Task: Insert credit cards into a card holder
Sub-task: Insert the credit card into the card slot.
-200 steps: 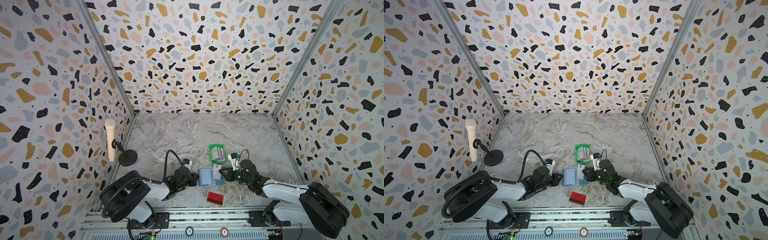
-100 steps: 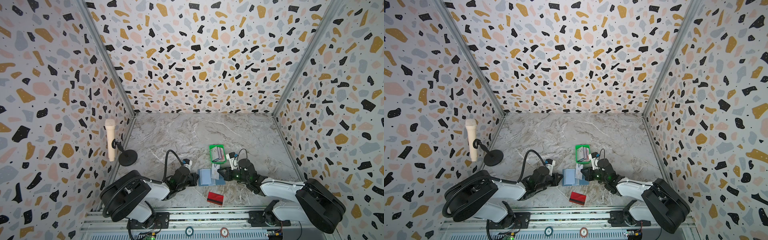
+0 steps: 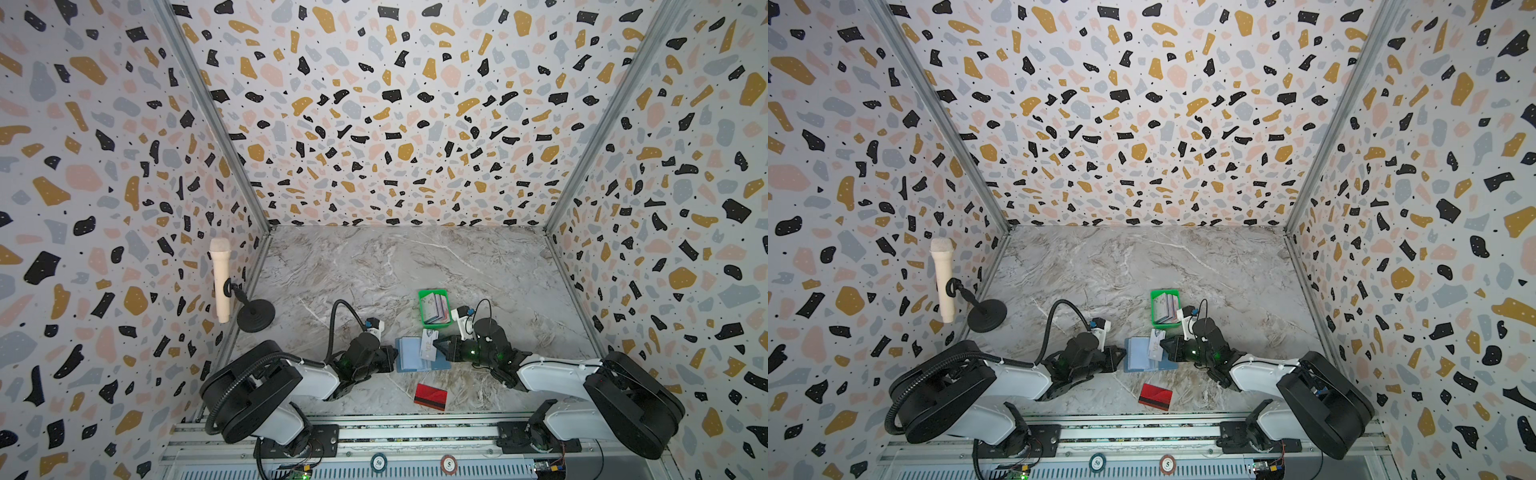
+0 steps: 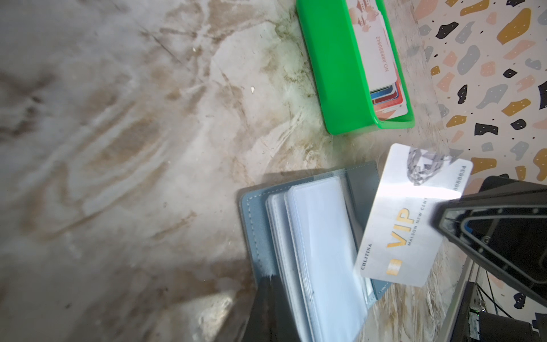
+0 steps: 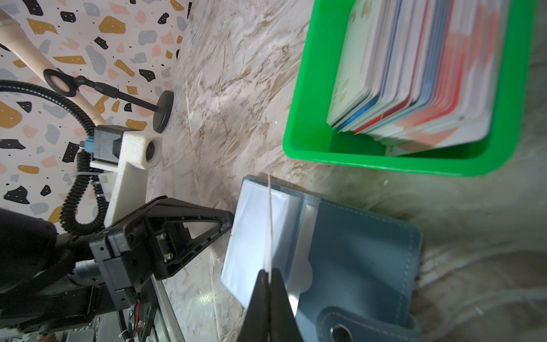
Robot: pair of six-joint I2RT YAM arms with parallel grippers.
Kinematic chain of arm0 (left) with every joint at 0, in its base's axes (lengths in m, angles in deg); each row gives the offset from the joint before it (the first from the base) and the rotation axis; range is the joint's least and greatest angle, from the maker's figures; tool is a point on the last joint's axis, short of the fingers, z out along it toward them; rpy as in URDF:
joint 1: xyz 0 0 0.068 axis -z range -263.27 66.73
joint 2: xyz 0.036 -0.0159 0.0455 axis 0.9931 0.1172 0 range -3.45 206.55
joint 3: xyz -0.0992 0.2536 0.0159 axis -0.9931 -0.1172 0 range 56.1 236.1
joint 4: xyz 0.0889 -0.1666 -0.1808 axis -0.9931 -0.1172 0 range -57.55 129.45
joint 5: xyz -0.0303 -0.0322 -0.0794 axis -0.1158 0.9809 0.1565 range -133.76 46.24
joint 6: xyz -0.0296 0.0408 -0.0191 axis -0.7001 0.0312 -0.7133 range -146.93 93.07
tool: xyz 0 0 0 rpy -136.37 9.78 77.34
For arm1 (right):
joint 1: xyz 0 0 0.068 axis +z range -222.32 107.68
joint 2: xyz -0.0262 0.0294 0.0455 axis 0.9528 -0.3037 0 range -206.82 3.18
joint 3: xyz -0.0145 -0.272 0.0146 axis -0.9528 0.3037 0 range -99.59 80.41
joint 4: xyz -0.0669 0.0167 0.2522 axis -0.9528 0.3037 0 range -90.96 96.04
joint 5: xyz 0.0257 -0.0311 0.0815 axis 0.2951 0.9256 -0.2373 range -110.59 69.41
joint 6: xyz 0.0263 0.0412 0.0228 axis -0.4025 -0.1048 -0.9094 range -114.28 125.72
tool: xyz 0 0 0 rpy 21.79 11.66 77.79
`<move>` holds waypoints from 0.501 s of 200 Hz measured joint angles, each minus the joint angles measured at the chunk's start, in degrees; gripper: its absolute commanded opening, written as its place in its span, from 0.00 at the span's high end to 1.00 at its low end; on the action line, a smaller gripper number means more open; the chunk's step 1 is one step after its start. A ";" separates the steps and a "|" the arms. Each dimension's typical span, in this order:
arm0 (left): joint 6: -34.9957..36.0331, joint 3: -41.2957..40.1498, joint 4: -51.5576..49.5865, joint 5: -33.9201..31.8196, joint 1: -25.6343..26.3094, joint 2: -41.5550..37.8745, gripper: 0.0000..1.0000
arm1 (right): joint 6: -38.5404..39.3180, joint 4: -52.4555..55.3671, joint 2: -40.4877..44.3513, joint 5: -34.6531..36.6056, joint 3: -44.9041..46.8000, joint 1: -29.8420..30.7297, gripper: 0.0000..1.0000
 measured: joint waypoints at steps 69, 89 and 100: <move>-0.31 0.00 0.31 0.85 0.00 0.00 1.00 | -2.69 -0.02 -1.84 -2.97 0.02 -0.02 1.00; -0.33 0.00 0.35 1.07 0.00 0.00 1.00 | -2.64 0.72 -2.40 -4.22 -0.02 -0.52 1.00; -0.35 0.00 0.35 1.07 0.00 0.00 1.00 | -2.51 1.38 -2.75 -4.79 -0.13 -0.79 1.00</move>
